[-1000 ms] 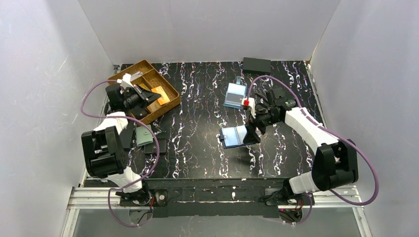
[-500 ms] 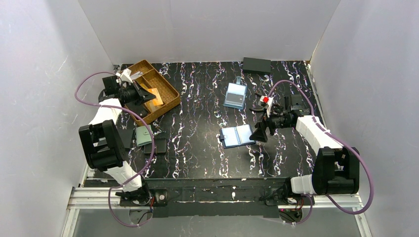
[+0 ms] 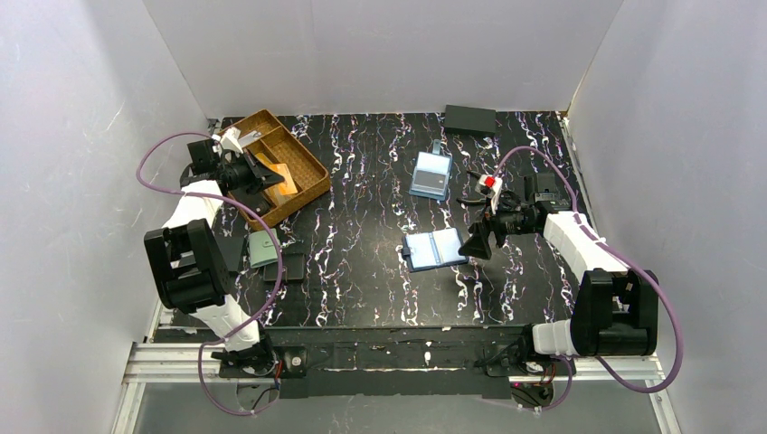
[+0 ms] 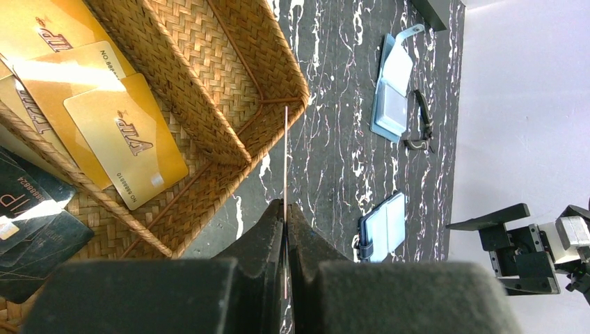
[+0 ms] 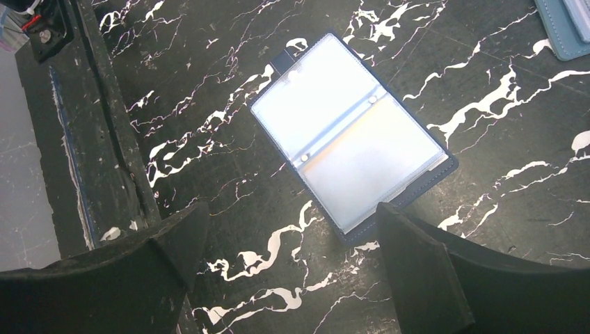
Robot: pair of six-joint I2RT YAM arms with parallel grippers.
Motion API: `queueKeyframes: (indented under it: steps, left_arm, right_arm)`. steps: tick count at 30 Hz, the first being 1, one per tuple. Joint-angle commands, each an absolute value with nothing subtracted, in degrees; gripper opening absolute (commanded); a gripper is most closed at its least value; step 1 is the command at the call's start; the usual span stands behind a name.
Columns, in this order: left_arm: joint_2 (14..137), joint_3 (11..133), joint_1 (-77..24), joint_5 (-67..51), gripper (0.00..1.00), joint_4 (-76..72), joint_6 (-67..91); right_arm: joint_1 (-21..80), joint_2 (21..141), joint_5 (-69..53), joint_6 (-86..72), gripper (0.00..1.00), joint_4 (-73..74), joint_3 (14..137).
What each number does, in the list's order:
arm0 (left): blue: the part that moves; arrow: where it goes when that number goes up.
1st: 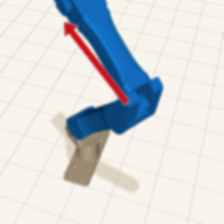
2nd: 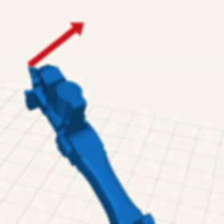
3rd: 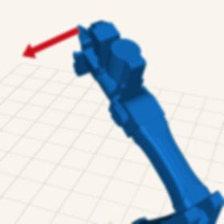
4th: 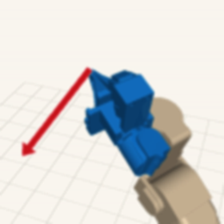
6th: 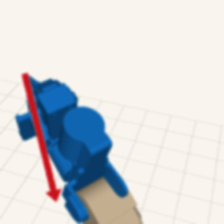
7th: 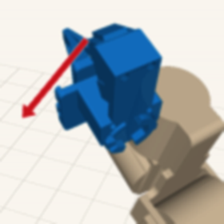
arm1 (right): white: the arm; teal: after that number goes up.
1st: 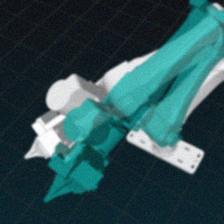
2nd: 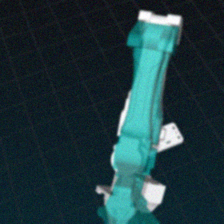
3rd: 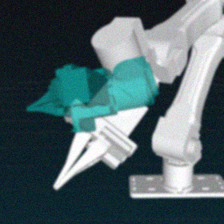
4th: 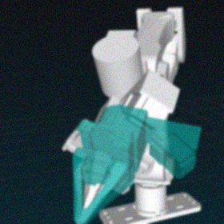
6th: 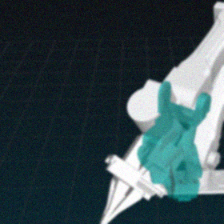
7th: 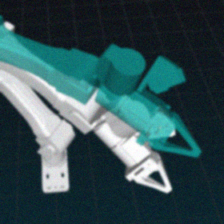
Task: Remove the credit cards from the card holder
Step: Place the credit card in the storage box.
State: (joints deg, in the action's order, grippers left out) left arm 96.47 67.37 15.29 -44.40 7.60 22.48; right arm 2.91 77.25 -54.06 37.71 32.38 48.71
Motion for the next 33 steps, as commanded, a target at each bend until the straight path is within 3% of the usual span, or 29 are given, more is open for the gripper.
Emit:
queueKeyframes:
  steps: [1, 33]
  left_arm:
    - [96.87, 67.75, 15.88, -43.46, 0.0, 8.0, 21.45]
    - [99.44, 71.88, 16.35, -38.55, 0.02, 12.54, 21.9]
  right_arm:
    - [2.46, 76.74, -55.67, 38.58, 0.98, 31.78, 48.85]
    - [1.32, 77.1, -56.86, 39.02, 0.98, 32.46, 49.04]
